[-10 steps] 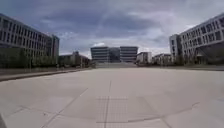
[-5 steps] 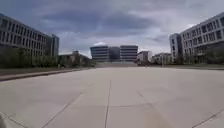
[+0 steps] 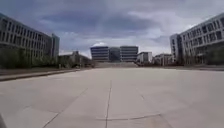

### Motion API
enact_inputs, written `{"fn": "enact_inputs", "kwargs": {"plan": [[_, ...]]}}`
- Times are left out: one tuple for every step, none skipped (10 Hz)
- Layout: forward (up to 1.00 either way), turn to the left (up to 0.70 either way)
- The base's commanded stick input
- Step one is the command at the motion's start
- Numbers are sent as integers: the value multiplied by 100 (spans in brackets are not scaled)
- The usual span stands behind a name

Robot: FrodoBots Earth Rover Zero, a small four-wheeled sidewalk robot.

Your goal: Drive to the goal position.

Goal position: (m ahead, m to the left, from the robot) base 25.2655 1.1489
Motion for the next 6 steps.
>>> {"fn": "enact_inputs", "kwargs": {"plan": [[70, 0], [70, 0], [70, 0], [70, 0], [70, 0], [70, 0]]}}
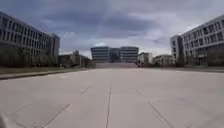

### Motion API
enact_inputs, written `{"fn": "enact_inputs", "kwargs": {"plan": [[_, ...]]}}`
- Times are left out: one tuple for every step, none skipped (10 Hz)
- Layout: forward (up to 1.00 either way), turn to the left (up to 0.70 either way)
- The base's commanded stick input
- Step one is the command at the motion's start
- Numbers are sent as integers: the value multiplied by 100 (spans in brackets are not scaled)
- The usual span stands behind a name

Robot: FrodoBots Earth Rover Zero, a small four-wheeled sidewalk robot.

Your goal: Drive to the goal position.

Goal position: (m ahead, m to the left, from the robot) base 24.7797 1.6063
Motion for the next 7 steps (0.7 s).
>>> {"fn": "enact_inputs", "kwargs": {"plan": [[70, 0], [70, 0], [70, 0], [70, 0], [70, 0], [70, 0], [70, 0]]}}
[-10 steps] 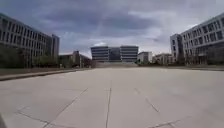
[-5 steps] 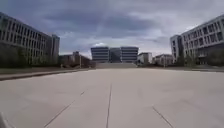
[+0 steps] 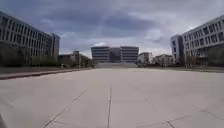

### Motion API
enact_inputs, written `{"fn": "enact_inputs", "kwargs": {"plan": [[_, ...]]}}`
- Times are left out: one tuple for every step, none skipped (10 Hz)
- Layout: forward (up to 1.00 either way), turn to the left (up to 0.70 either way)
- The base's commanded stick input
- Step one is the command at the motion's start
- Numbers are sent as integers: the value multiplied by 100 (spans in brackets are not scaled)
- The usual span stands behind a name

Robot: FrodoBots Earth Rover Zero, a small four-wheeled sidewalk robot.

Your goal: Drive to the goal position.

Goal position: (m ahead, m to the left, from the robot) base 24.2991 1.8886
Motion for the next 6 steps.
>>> {"fn": "enact_inputs", "kwargs": {"plan": [[70, 0], [70, 0], [70, 0], [70, 0], [70, 0], [70, 0]]}}
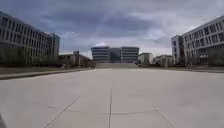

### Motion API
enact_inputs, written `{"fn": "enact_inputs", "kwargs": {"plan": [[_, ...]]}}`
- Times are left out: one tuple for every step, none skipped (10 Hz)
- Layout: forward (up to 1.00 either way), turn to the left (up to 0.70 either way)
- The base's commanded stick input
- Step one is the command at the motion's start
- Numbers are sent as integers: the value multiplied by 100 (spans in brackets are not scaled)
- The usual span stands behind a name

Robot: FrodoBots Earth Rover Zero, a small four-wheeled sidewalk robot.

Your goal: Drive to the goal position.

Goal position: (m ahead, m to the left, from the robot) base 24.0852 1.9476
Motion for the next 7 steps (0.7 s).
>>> {"fn": "enact_inputs", "kwargs": {"plan": [[70, 0], [70, 0], [70, 0], [70, 0], [70, 0], [70, 0], [70, 0]]}}
